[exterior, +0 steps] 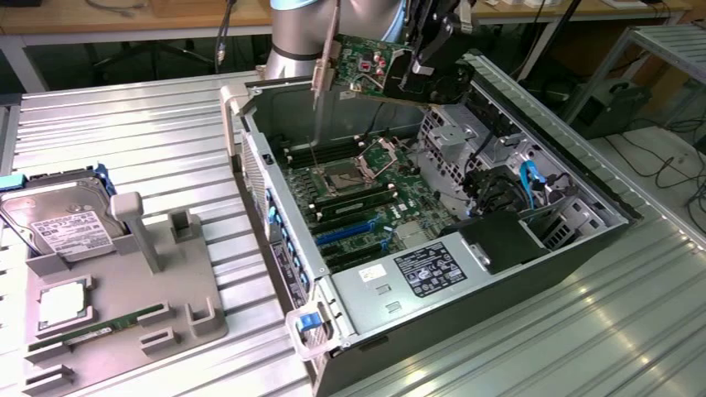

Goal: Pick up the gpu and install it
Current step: 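Insert the gpu into the slot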

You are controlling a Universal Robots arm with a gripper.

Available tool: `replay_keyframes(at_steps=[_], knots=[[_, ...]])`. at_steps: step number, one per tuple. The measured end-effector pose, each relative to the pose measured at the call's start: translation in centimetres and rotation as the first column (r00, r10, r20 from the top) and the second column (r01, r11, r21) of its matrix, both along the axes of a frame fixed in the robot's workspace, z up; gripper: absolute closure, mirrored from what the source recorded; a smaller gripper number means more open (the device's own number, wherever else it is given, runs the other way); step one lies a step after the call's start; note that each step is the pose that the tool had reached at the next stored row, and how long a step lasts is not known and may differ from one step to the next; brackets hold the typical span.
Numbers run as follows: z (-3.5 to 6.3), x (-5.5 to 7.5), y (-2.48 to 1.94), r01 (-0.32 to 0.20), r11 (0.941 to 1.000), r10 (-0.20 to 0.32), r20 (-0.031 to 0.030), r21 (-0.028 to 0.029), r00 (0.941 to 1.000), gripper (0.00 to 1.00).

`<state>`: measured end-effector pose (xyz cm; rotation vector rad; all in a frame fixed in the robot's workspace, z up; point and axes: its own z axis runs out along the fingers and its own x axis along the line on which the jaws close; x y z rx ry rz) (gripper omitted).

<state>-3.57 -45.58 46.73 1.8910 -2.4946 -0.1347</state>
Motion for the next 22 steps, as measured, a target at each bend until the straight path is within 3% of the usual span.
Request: replay_keyframes(at_steps=[2,11,22], knots=[[0.00,0.00,-0.09,-0.085,0.9963,0.085,0.0004,0.0088,0.9964,0.73],[-0.01,0.00,-0.12,-0.150,0.9883,0.150,0.0023,0.0245,0.9886,0.73],[0.00,0.00,-0.14,-0.234,0.9720,0.234,0.0028,0.0274,0.9723,0.73]])
